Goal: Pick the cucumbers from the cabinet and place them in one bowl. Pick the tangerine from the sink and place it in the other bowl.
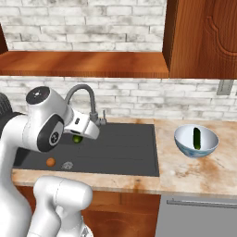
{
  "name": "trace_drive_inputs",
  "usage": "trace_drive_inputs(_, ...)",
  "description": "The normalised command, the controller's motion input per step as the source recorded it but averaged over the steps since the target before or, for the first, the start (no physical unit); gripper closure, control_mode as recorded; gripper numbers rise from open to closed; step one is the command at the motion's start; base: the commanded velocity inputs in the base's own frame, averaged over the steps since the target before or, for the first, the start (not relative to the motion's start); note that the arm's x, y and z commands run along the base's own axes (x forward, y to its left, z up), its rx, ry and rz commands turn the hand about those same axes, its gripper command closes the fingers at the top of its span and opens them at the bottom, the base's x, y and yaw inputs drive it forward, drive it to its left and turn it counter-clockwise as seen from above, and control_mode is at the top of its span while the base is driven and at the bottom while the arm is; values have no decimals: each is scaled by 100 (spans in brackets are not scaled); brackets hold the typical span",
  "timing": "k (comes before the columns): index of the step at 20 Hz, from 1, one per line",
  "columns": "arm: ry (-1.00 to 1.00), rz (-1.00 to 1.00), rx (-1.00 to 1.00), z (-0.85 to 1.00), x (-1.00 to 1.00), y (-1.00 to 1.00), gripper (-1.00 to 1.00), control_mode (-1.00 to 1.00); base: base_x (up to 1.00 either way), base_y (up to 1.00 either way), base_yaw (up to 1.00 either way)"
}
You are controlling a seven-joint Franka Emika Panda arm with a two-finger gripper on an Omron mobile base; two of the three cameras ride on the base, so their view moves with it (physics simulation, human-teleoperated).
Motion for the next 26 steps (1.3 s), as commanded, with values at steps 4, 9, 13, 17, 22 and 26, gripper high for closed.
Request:
trace_drive_inputs(4, 0, 0, 0, 0, 0, 0, 100, -100, 0, 0, 0)
trace_drive_inputs(9, 0, 0, 0, 0, -1, 0, 100, 100, 0, 0, 0)
trace_drive_inputs(13, 0, 0, 0, 0, 0, 0, 100, 100, -42, -2, -3)
trace_drive_inputs(17, 0, 0, 0, 0, 0, 0, 100, 100, -100, 0, -7)
trace_drive_inputs(22, 0, 0, 0, 0, 0, 0, 100, 100, -35, -20, -3)
trace_drive_inputs(26, 0, 0, 0, 0, 0, 0, 100, 100, 3, -100, 3)
